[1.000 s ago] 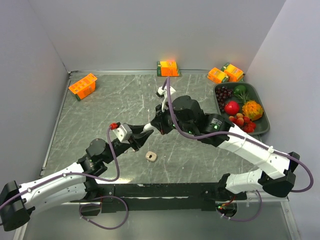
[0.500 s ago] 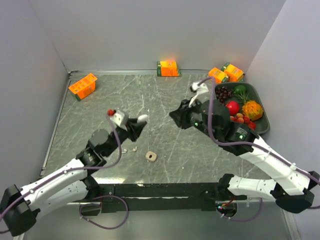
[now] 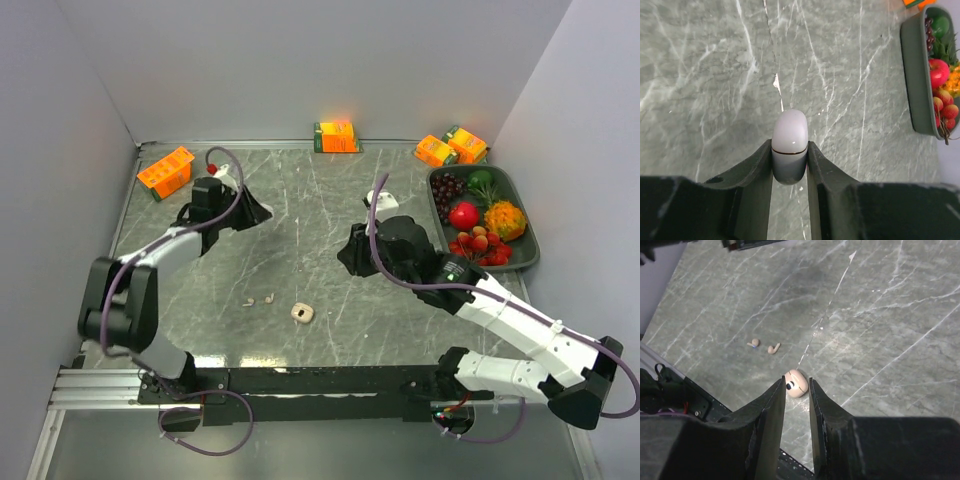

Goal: Insert the wireless bluetooth earbuds into the charging case
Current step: Place the charging case at the center of the board.

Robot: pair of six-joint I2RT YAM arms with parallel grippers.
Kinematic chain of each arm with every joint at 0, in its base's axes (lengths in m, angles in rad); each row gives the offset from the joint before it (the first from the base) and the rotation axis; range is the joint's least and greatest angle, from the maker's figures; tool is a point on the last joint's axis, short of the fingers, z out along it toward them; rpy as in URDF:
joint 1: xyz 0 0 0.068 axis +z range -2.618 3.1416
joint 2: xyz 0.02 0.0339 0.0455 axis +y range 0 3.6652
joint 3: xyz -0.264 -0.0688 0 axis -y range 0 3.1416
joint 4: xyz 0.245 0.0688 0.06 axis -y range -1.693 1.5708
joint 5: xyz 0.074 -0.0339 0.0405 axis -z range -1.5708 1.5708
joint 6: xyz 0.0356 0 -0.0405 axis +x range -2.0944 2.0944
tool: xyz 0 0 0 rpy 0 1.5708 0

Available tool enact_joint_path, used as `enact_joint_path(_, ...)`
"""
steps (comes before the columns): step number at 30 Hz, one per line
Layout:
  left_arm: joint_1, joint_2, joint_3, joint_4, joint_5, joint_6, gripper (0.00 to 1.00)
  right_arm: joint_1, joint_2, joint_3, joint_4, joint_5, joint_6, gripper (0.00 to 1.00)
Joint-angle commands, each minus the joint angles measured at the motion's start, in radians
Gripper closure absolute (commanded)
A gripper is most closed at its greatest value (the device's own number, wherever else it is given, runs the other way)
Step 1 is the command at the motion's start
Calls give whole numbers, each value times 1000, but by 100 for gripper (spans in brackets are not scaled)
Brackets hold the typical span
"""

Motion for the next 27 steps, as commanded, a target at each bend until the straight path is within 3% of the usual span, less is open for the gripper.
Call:
enact_joint_path(1, 28, 115, 127, 38, 175, -35, 99, -16, -17, -26, 67, -29, 17, 67)
enact_joint_path(11, 37, 414, 397, -195, 137, 58, 99, -52, -11, -58, 81, -71, -3, 67)
enact_joint_path(22, 40, 483, 370, -221, 117, 65, 98, -81, -7, -63, 83, -103, -7, 67)
enact_joint_path(27, 40, 491, 363, -269, 80, 69, 84, -85, -7, -64, 81, -101, -7, 67)
